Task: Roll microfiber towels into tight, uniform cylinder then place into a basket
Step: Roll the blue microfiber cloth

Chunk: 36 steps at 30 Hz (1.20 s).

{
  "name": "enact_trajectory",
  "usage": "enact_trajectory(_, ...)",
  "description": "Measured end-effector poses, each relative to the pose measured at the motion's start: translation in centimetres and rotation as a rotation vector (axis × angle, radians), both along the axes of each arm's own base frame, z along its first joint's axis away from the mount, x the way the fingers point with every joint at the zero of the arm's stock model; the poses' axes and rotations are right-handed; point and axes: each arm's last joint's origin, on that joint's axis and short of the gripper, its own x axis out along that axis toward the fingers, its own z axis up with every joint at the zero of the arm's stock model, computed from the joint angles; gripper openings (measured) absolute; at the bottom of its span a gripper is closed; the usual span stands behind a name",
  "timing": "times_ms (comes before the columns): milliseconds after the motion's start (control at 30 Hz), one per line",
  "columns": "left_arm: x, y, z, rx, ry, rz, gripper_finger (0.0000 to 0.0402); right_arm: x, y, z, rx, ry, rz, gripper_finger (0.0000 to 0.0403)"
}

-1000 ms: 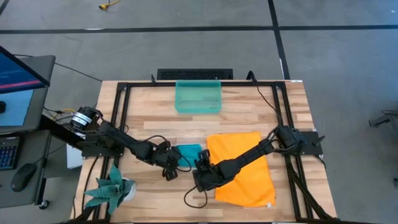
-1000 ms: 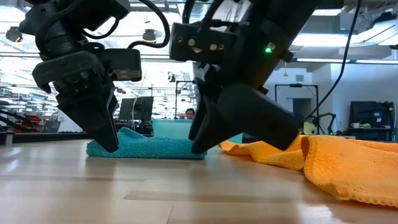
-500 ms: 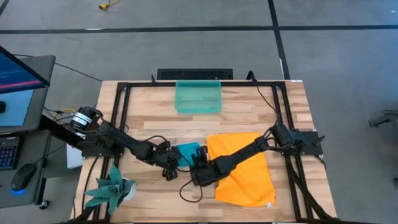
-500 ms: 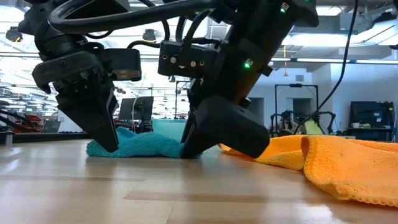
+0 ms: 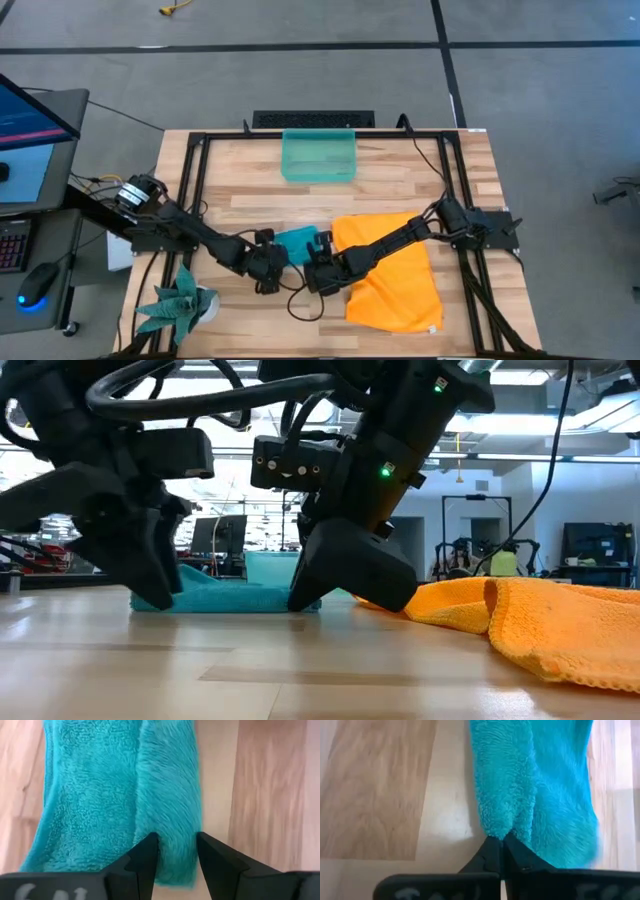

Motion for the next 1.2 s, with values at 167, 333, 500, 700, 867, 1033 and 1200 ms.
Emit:
enact_trajectory(167,-0.1,-1.1,1.6,0.090,0.046,-0.024,0.0132,0.0,0.0,0.0,0.018,-0.010,-0.028,0.0035)
enact_trajectory(333,-0.7,-2.5,2.7,0.228,0.040,-0.072,0.0132,0.0,0.0,0.0,0.042,-0.021,-0.063,0.0032)
enact_trajectory(500,-1.5,-3.7,2.7,0.351,0.022,-0.220,0.0132,0.1,0.1,0.3,0.086,-0.021,-0.094,0.0013)
enact_trajectory(700,-2.0,-3.7,1.7,0.375,0.017,-0.284,0.0132,0.3,0.2,0.7,0.130,-0.029,-0.136,0.0031)
enact_trajectory(867,-1.8,-2.5,1.1,0.388,0.038,-0.264,0.0132,0.4,0.3,0.7,0.133,-0.026,-0.135,0.0023)
enact_trajectory(1033,-1.9,-1.0,0.1,0.381,0.065,-0.213,0.0132,0.3,0.3,0.7,0.145,-0.020,-0.131,0.0018)
enact_trajectory(1200,-1.7,-0.4,-0.6,0.316,0.040,-0.220,0.0132,0.3,0.3,0.7,0.155,-0.015,-0.127,0.0029)
